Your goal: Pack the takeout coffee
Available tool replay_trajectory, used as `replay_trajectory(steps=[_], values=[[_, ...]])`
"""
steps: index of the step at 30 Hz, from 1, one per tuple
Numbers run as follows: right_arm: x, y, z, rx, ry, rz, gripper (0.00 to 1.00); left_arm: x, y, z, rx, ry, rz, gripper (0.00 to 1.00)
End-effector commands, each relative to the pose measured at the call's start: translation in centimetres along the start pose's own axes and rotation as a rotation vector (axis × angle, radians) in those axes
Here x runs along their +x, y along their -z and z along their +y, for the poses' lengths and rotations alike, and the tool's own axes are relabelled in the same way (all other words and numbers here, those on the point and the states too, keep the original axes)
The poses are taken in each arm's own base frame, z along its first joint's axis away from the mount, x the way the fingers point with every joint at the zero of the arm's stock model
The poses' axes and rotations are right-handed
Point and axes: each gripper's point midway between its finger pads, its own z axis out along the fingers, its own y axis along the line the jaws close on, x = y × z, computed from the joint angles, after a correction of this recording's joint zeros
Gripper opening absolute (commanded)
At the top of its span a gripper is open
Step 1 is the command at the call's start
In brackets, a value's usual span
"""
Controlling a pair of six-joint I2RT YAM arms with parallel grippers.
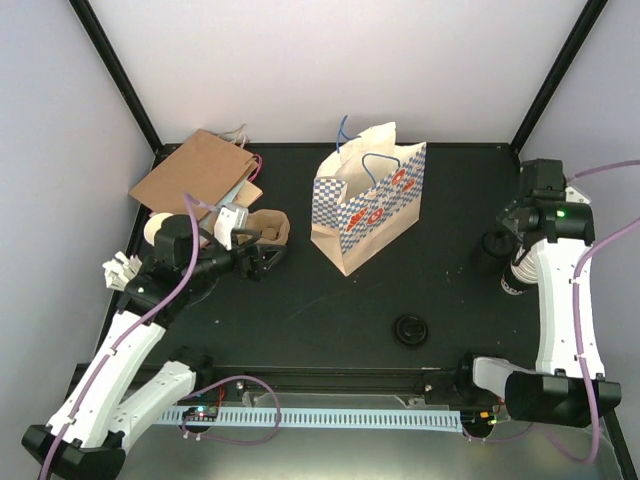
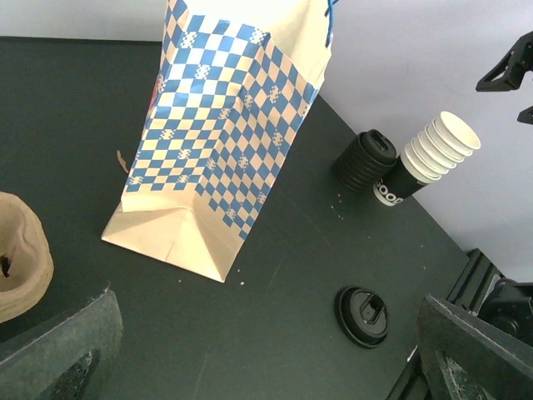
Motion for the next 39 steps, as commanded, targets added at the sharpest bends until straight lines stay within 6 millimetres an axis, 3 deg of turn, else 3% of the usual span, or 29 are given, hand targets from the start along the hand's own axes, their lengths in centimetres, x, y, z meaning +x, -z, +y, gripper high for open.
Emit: replay_trajectory(steps=[1, 5, 10, 14, 20, 25, 31, 36, 39], values=[[-1.3, -0.6, -1.1, 0.001, -0.088, -0.001, 0.91, -1.2, 0.3, -1.1, 0.042, -0.029, -0.023, 0.99], [-2.3, -2.8, -2.1, 0.040, -0.136, 0.056, 0.86, -1.5, 0.0, -1.0, 0.042, -0.013, -0.026, 0.99], [-1.9, -5.9, -1.2, -0.001, -0.145, 0.174, 0.72, -1.7, -0.3, 0.0, -0.015, 0.034, 0.008, 0.99], [-1.8, -7.4, 0.2, -0.050, -0.136, 0.224, 0.62, -2.0, -0.3, -0.1, -0.013, 0.038, 0.002, 0.99], [-1.5, -8.8, 0.3, -0.020, -0.147, 0.244, 0.53, -2.1, -0.6, 0.1, -0.016, 0.059, 0.001, 0.99], [-1.4, -9.5, 0.1, 0.005, -0.154, 0.250, 0.44, -2.5, -0.5, 0.4, -0.041, 0.041, -0.004, 0.99], [-1.1, -9.9, -0.1, 0.027, -0.164, 0.261, 0.39, -2.4, -0.6, 1.0, -0.075, 0.029, 0.005, 0.99], [-1.1, -9.6, -0.3, 0.032, -0.173, 0.255, 0.22, -2.3, -0.6, 1.2, -0.085, 0.023, 0.013, 0.99], [-1.2, -9.4, -0.5, 0.037, -0.173, 0.250, 0.22, -2.3, -0.5, 1.2, -0.087, 0.015, 0.010, 0.99]])
